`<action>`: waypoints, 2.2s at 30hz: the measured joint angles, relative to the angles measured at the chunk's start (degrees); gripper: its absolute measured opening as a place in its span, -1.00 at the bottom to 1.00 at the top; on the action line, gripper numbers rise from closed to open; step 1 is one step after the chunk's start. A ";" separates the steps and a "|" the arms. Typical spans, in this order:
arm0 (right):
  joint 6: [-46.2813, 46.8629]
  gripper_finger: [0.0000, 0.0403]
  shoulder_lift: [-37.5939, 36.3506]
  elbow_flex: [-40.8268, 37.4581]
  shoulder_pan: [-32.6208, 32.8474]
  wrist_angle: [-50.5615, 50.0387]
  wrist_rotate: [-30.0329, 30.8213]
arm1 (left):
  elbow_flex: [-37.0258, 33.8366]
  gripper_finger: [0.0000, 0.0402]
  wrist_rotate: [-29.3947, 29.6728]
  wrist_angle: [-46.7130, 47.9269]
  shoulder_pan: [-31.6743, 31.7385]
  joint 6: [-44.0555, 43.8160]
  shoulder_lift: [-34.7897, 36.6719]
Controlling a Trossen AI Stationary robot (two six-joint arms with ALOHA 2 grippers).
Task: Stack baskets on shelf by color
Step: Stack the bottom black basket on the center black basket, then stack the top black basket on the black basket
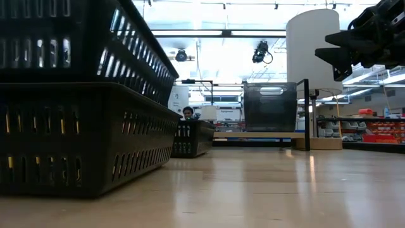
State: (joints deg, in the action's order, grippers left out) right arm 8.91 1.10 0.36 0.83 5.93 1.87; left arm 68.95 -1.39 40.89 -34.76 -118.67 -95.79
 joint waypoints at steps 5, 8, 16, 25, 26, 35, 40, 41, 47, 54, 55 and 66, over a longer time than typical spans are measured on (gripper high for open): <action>-0.01 -0.02 0.00 0.00 -0.01 0.01 0.01 | 0.01 -0.88 0.62 -0.80 -0.11 -0.27 -0.49; 0.00 -0.02 0.00 0.00 -0.01 0.02 0.00 | -0.02 -0.75 1.29 -1.12 -0.11 -0.20 -0.88; -0.02 -0.02 0.00 0.00 -0.01 0.07 0.00 | 0.08 -0.37 0.63 -1.48 0.16 4.28 -0.75; 0.00 -0.02 0.00 0.00 -0.01 0.11 0.00 | 5.05 -0.33 9.87 -0.32 2.17 29.76 -0.55; 0.00 -0.02 0.00 0.00 -0.01 0.11 0.00 | 5.05 -0.34 11.42 -0.19 2.71 32.45 -0.56; -0.01 -0.02 0.00 0.00 0.00 0.13 -0.01 | 5.05 -0.38 18.14 0.98 10.58 59.41 -0.59; 0.00 -0.02 0.00 0.00 0.00 0.14 0.00 | 4.94 -0.39 19.23 0.65 14.24 80.99 -1.67; 0.00 -0.02 0.00 0.00 -0.01 0.16 0.00 | 4.87 -0.39 19.30 -0.13 14.61 84.79 -2.07; -0.01 -0.02 0.06 0.00 0.01 0.92 -0.04 | 4.66 -0.39 19.14 -1.36 16.03 100.09 -5.22; 0.00 -0.02 0.79 0.00 0.01 1.86 -0.04 | 4.68 -0.39 19.41 -2.23 16.73 106.09 -9.36; 0.00 -0.02 0.79 0.00 0.01 1.79 0.00 | 4.68 -0.39 19.43 -2.00 16.86 106.34 -9.92; 0.00 -0.02 0.76 0.00 0.01 2.05 0.00 | 4.68 -0.40 18.28 -2.05 17.48 108.89 -11.92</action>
State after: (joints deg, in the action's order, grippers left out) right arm 8.91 1.87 0.36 0.84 7.99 1.87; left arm 73.63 16.89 38.84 -17.28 -9.78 -107.71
